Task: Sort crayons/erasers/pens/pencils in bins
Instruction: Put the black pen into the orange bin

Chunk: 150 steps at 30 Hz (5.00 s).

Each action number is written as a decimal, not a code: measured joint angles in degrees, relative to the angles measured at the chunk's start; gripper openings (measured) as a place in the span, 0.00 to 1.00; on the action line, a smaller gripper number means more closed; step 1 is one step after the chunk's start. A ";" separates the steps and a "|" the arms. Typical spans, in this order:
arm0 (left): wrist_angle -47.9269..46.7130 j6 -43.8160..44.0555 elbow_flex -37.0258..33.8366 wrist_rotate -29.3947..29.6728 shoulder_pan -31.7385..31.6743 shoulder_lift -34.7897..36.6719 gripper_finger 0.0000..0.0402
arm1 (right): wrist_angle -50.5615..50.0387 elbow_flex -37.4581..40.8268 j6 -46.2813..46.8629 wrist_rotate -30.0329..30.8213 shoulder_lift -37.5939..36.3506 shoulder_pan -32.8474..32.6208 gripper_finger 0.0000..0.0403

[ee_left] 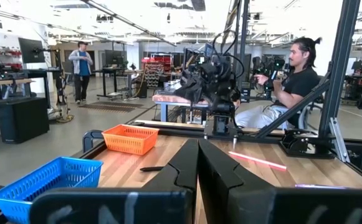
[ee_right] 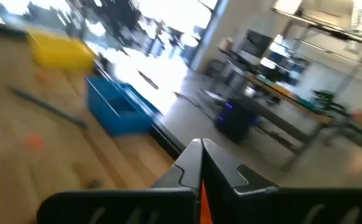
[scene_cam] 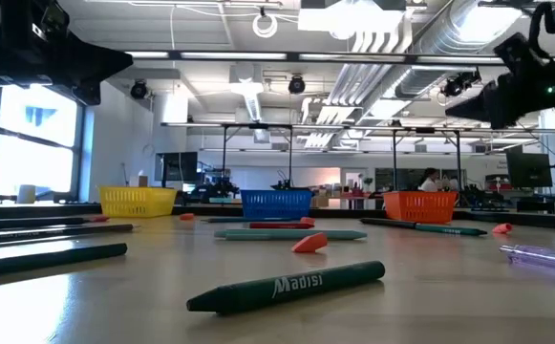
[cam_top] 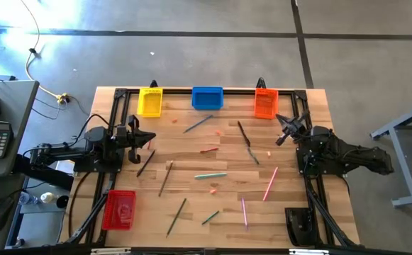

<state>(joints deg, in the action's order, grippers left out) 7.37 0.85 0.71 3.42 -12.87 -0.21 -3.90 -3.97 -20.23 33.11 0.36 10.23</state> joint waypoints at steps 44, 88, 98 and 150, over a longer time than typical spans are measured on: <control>-0.03 -0.01 0.00 0.00 0.01 0.00 0.00 | 15.65 -14.07 21.62 -16.81 35.27 -0.02 0.00; -0.03 0.01 0.00 0.02 0.01 -0.02 0.00 | -25.59 -47.31 56.45 -24.23 91.31 6.48 0.21; -0.03 -0.01 0.00 0.00 0.01 -0.02 0.00 | -25.99 -47.98 58.92 -23.28 96.07 9.40 0.30; -0.03 0.00 0.00 0.00 0.00 -0.02 0.00 | -51.43 -71.90 42.84 -9.65 99.27 30.42 0.06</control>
<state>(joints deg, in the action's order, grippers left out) 7.33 0.85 0.71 3.42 -12.87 -0.23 -55.34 -75.87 22.61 23.46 99.63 40.65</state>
